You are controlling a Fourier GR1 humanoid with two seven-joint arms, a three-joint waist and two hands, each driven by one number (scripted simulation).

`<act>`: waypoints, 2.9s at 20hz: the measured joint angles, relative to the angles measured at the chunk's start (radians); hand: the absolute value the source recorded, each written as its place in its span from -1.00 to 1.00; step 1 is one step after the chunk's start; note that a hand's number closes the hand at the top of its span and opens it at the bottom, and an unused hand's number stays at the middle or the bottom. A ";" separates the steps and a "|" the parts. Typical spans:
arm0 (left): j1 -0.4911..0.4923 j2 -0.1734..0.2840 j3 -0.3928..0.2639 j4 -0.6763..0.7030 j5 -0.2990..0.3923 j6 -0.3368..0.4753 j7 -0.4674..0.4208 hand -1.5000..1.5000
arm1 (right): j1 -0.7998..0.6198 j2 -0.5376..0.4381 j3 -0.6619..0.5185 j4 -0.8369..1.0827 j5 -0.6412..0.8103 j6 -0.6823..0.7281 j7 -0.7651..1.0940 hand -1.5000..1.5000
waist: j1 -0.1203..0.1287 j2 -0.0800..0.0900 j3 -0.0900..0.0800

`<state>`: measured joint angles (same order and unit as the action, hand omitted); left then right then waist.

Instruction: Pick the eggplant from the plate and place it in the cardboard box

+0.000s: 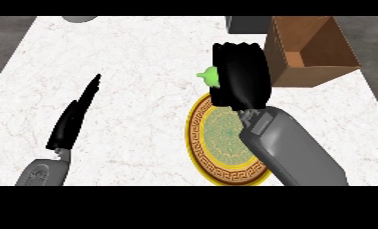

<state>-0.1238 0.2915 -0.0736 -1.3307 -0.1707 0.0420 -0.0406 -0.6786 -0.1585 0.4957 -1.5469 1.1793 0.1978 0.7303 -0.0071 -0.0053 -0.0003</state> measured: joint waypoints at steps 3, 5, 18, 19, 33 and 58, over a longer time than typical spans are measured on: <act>-0.013 -0.007 0.004 0.005 -0.006 0.003 0.010 0.00 | 0.006 -0.050 -0.073 -0.082 -0.002 0.054 0.023 1.00 | -0.002 0.001 0.000; -0.012 -0.012 0.007 0.012 -0.008 0.000 0.001 0.00 | 0.012 -0.065 -0.116 -0.143 -0.007 0.093 0.043 1.00 | -0.002 0.001 0.000; -0.010 -0.010 0.037 0.009 -0.016 -0.041 -0.018 0.00 | 0.012 -0.225 -0.439 -0.042 -0.073 0.097 -0.105 1.00 | 0.010 0.006 0.000; -0.027 -0.013 0.041 0.023 -0.017 -0.041 -0.017 0.00 | 0.015 -0.236 -0.451 -0.004 -0.070 0.079 -0.128 1.00 | 0.010 0.007 0.000; -0.038 -0.047 0.030 0.016 -0.046 -0.033 -0.001 0.00 | 0.001 -0.254 -0.644 0.479 -0.262 0.015 -0.447 -1.00 | 0.023 0.011 0.001; -0.027 -0.032 0.065 0.002 -0.040 -0.070 -0.003 0.00 | -0.041 -0.303 -1.190 0.854 -0.859 -0.261 -1.069 -1.00 | 0.022 0.013 0.002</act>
<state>-0.1510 0.2597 -0.0083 -1.3290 -0.2111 -0.0281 -0.0439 -0.7200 -0.4616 -0.6946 -0.6929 0.3204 -0.0631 -0.3388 0.0152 0.0079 0.0019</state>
